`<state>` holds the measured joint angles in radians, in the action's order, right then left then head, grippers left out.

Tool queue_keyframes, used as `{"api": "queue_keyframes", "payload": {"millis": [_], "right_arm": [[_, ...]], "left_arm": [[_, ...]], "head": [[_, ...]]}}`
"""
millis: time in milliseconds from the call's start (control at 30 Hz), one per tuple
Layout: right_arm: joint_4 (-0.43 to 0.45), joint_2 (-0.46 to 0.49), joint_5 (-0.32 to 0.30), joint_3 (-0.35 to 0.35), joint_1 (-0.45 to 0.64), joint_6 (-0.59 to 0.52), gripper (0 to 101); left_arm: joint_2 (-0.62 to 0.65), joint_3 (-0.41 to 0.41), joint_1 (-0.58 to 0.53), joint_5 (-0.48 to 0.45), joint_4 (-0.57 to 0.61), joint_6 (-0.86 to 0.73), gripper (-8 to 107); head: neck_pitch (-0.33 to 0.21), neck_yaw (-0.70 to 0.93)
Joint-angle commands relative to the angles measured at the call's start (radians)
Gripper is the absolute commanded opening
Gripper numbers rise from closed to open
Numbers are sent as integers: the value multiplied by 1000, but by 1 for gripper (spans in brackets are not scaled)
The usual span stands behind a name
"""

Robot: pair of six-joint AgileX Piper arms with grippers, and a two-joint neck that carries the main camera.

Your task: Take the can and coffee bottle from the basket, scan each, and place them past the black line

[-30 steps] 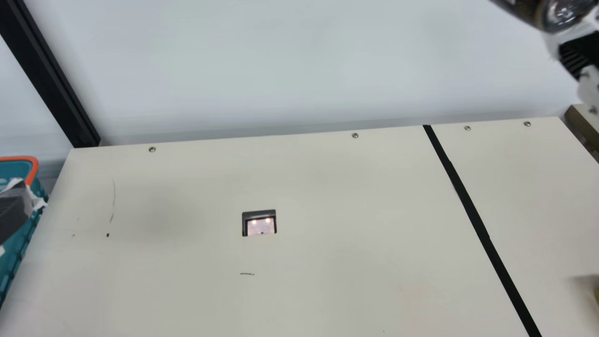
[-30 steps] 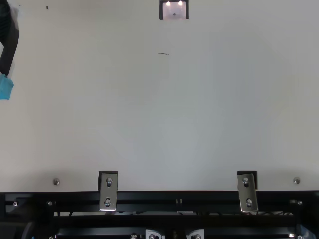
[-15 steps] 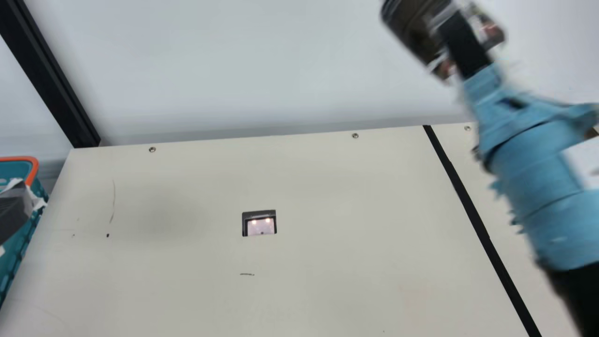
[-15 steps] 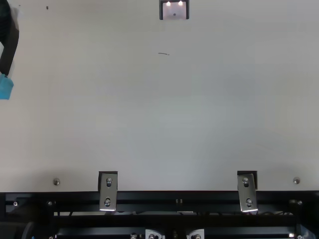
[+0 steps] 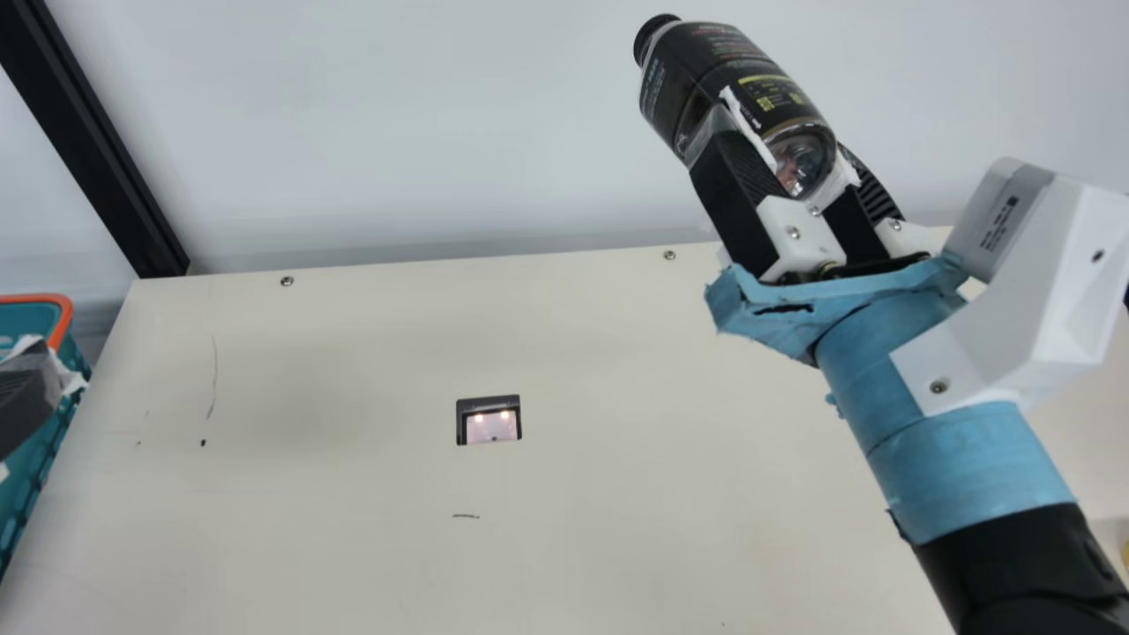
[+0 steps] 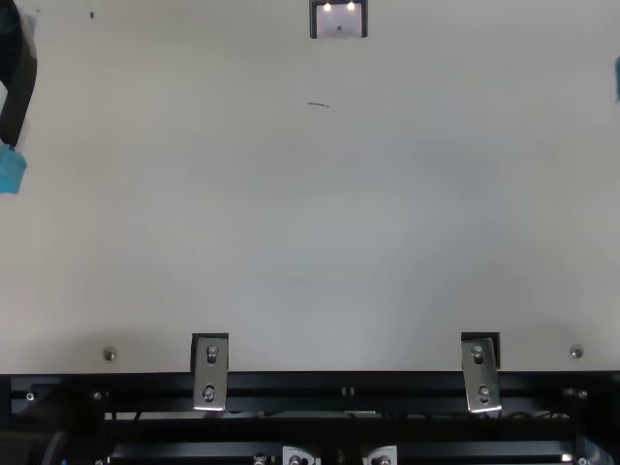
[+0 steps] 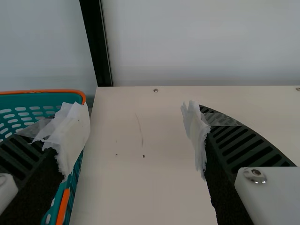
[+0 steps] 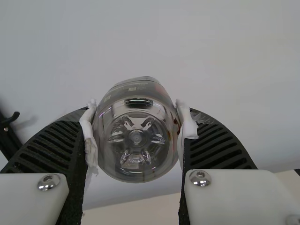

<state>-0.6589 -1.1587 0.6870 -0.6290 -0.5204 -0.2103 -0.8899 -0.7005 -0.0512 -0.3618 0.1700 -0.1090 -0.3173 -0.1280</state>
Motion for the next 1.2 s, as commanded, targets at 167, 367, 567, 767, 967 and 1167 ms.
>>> {"api": "queue_keyframes", "payload": {"millis": [167, 367, 567, 767, 967, 1167], "right_arm": [[171, -70, 52, 44, -27, 66, 0], [286, -156, 117, 78, -44, 137, 0], [361, -257, 190, 91, -59, 181, 0], [394, -361, 255, 81, -80, 193, 0], [401, -451, 301, 56, -101, 195, 0], [410, -517, 327, 27, -114, 192, 0]], "left_arm": [[0, 0, 0, 0, 0, 0, 90], [0, 0, 0, 0, 0, 0, 90], [0, 0, 0, 0, 0, 0, 90], [0, 0, 0, 0, 0, 0, 90], [0, 0, 0, 0, 0, 0, 90], [0, 0, 0, 0, 0, 0, 90]], "head": [[0, -9], [0, -9], [0, -9], [0, -9], [0, -9], [0, -9]]}}
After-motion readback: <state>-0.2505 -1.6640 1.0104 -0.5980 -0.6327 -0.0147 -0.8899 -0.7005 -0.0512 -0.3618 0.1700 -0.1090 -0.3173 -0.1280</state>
